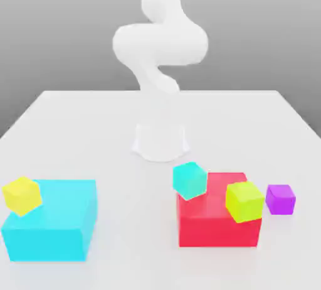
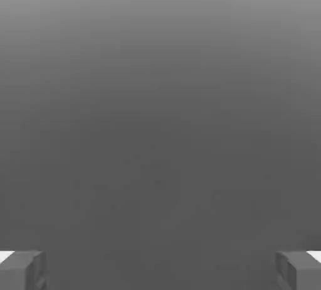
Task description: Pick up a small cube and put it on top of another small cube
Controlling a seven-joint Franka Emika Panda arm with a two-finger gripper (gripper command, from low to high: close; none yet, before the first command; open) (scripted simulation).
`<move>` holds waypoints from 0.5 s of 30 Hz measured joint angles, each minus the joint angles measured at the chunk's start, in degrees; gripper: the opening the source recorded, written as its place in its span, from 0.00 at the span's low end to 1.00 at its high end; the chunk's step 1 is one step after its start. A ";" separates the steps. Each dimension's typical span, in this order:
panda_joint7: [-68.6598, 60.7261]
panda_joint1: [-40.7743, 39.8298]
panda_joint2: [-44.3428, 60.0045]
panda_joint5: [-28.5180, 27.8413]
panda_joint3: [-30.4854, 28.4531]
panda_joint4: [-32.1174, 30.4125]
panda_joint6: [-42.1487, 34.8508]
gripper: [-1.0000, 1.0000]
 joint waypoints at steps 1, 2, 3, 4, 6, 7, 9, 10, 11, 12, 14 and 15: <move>-1.99 1.68 2.31 0.05 0.45 -1.16 1.39 0.50; -3.91 3.27 4.50 0.13 0.89 -2.25 2.67 0.50; -5.77 4.82 6.63 0.19 1.34 -3.31 3.92 0.50; -7.60 6.33 8.73 0.25 1.80 -4.37 5.16 0.50; -11.20 9.29 12.89 0.34 2.77 -6.46 7.62 0.50; -13.00 10.74 14.97 0.38 3.28 -7.50 8.85 0.50; -16.63 13.51 19.10 0.51 4.47 -9.59 11.31 0.50; -18.42 14.87 21.17 0.54 5.08 -10.63 12.54 0.50; -20.18 16.24 23.24 0.52 5.70 -11.67 13.74 0.50; -21.94 17.50 25.31 0.52 6.42 -12.71 14.98 0.50; -25.39 19.83 29.46 0.41 8.05 -14.80 17.43 0.50; -26.97 21.12 31.54 0.19 8.70 -15.84 18.65 0.50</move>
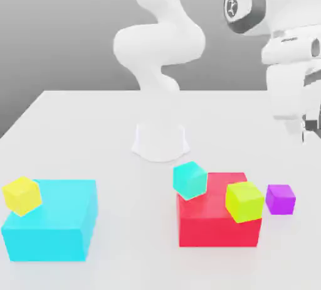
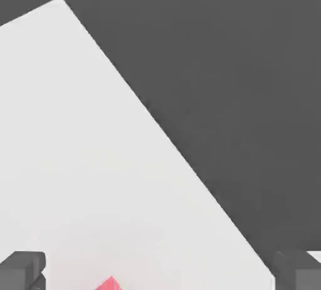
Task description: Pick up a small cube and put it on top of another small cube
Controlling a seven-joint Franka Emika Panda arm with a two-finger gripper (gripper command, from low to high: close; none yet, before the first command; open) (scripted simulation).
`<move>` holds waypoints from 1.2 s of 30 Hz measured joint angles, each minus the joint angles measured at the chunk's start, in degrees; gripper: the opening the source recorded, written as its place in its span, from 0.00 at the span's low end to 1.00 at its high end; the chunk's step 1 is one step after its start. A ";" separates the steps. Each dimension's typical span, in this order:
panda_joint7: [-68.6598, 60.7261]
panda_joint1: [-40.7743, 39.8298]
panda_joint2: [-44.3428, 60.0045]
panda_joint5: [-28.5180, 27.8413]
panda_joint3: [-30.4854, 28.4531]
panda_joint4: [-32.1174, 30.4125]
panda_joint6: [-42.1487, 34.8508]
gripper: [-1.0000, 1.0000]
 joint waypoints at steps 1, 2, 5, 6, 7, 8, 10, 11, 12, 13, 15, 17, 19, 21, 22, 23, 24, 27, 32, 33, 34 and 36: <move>-1.61 1.04 2.08 -0.22 0.87 -1.05 1.24 0.50; -3.13 2.22 4.18 -0.56 1.79 -2.09 2.48 0.50; -7.02 6.52 10.52 -2.53 3.94 -5.21 6.15 0.50; -7.58 7.31 12.65 -3.64 4.21 -5.92 7.46 0.50; -7.26 7.77 14.77 -5.03 3.80 -6.08 8.95 0.50; -6.50 8.44 16.88 -6.52 2.94 -5.95 10.51 0.50; -4.62 10.43 21.06 -9.39 0.40 -5.33 13.75 0.50; -3.67 11.59 23.13 -10.70 -1.06 -4.95 15.39 0.50; -2.84 12.88 25.19 -11.80 -2.59 -4.56 17.06 0.50; -2.30 13.87 26.71 -12.50 -3.74 -4.26 18.30 0.00; -2.29 13.87 26.71 -12.52 -3.74 -4.26 18.29 0.00; -2.23 13.86 26.71 -12.58 -3.73 -4.26 18.24 0.00; -1.89 14.33 27.47 -13.00 -4.28 -4.11 18.83 0.00; -2.77 13.21 25.48 -11.90 -2.91 -4.52 17.23 0.00; -3.71 12.53 23.76 -10.68 -1.94 -4.88 15.88 0.00; -4.65 11.59 21.87 -9.44 -0.72 -5.26 14.39 0.00; -5.85 11.10 19.87 -7.83 0.14 -5.66 12.80 0.00; -9.17 9.82 13.71 -3.88 1.00 -6.30 7.43 0.00; -14.25 3.72 3.98 -1.69 -3.00 -3.78 -4.62 0.00; -15.28 2.98 2.08 -1.34 -4.02 -3.19 -7.09 0.00; -16.31 2.10 0.20 -1.00 -5.11 -2.60 -9.57 0.00; -18.30 0.32 -3.49 -0.43 -7.65 -1.41 -14.50 0.00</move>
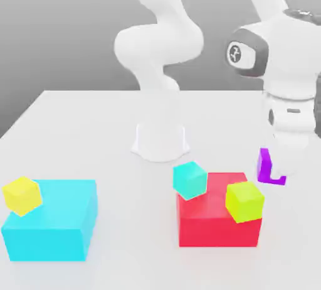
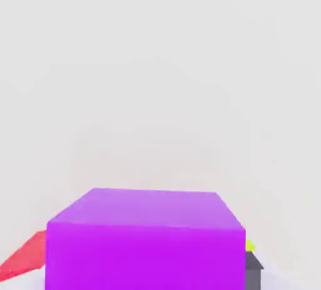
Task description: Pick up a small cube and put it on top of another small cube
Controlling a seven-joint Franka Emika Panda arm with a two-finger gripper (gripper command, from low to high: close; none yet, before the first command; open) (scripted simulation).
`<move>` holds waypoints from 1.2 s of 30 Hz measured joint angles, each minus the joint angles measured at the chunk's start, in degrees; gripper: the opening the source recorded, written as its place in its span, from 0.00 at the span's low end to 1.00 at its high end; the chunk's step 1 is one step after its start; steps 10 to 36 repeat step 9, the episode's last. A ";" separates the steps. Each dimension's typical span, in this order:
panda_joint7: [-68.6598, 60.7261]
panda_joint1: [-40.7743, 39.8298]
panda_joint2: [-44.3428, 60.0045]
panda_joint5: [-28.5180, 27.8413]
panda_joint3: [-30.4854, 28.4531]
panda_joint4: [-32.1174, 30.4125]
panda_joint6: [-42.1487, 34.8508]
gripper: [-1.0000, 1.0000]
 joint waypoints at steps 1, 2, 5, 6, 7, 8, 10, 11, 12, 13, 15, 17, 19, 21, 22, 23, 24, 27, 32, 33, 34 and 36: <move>-0.71 -0.63 -0.73 0.20 -0.92 0.26 -1.04 0.00; -1.08 -0.96 -0.13 0.35 -1.35 0.10 -0.32 0.00; -1.39 -1.40 4.43 0.42 -1.58 -1.25 5.57 0.00; -1.36 -1.44 5.75 0.34 -1.61 -1.64 7.28 1.00; -1.36 -1.44 5.75 0.34 -1.61 -1.64 7.28 1.00; -1.36 -1.44 5.75 0.34 -1.61 -1.64 7.28 1.00; -1.36 -1.44 5.75 0.34 -1.61 -1.64 7.28 1.00; -1.36 -1.44 5.75 0.34 -1.61 -1.64 7.28 1.00; -1.36 -1.44 5.75 0.34 -1.61 -1.64 7.28 1.00; -1.36 -1.44 5.75 0.34 -1.61 -1.64 7.28 1.00; -1.36 -1.44 5.75 0.34 -1.61 -1.64 7.28 1.00; -1.36 -1.44 5.75 0.34 -1.61 -1.64 7.28 1.00; -1.36 -1.44 5.75 0.34 -1.61 -1.64 7.28 1.00; -1.36 -1.44 5.75 0.34 -1.61 -1.64 7.28 1.00; -1.36 -1.44 5.75 0.34 -1.61 -1.64 7.28 1.00; -1.36 -1.44 5.75 0.34 -1.61 -1.64 7.28 1.00; -1.36 -1.44 5.75 0.34 -1.61 -1.64 7.28 1.00; -1.36 -1.44 5.75 0.34 -1.61 -1.64 7.28 1.00; -1.36 -1.44 5.75 0.34 -1.61 -1.64 7.28 1.00; -1.36 -1.44 5.75 0.34 -1.61 -1.64 7.28 1.00; -1.36 -1.44 5.75 0.34 -1.61 -1.64 7.28 1.00; -1.36 -1.44 5.75 0.34 -1.61 -1.64 7.28 1.00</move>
